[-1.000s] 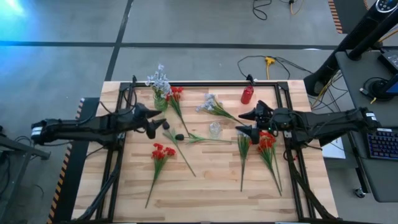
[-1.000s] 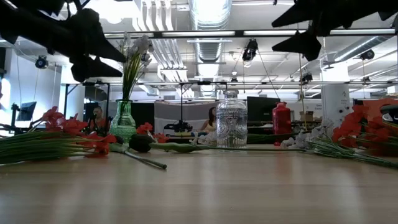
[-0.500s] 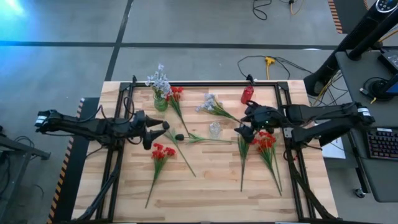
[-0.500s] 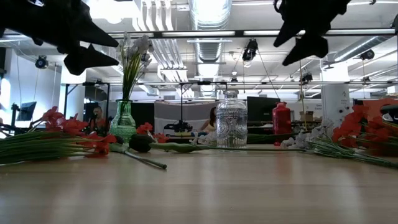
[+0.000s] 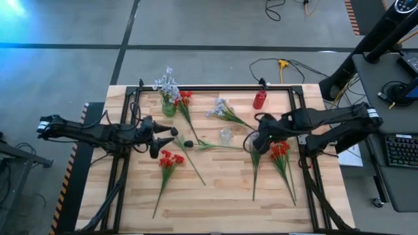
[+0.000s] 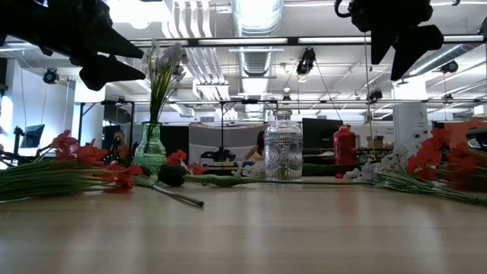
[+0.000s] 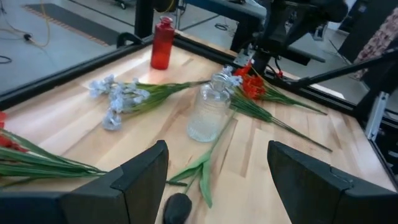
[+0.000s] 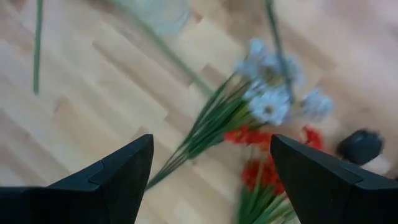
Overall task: Sort flowers into vase by color
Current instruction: Put the right red flower into the transparent vase
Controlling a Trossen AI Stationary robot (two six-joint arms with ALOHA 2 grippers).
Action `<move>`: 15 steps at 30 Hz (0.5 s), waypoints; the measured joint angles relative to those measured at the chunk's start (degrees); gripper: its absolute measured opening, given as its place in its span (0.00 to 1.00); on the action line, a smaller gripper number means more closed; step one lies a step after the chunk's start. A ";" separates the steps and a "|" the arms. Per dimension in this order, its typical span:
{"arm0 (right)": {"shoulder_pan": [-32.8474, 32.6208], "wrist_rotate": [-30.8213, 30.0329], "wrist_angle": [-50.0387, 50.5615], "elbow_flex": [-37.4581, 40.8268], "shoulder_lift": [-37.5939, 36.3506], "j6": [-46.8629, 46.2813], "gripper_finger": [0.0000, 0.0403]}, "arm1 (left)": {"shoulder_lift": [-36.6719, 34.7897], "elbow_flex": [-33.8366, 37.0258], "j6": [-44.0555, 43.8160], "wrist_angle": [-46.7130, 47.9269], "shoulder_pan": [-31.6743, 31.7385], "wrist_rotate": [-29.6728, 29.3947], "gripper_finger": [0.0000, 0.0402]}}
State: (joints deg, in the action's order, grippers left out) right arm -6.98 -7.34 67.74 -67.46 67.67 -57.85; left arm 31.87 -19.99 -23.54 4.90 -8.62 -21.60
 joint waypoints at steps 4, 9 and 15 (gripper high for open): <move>-4.55 0.39 -0.78 -0.05 2.53 -3.96 0.78 | 0.69 0.00 -2.10 -0.33 0.00 2.03 0.64; -10.40 1.54 -4.52 -0.05 6.28 -1.77 0.78 | 0.77 0.00 -1.24 -0.71 0.00 3.26 0.64; -14.42 1.36 -6.07 -1.47 12.54 1.46 0.78 | 0.88 0.00 5.67 -3.97 -0.02 7.01 0.64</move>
State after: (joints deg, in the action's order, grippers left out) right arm -21.40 -5.98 61.67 -68.93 80.21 -56.39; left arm 32.75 -19.99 -17.87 0.93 -8.64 -14.59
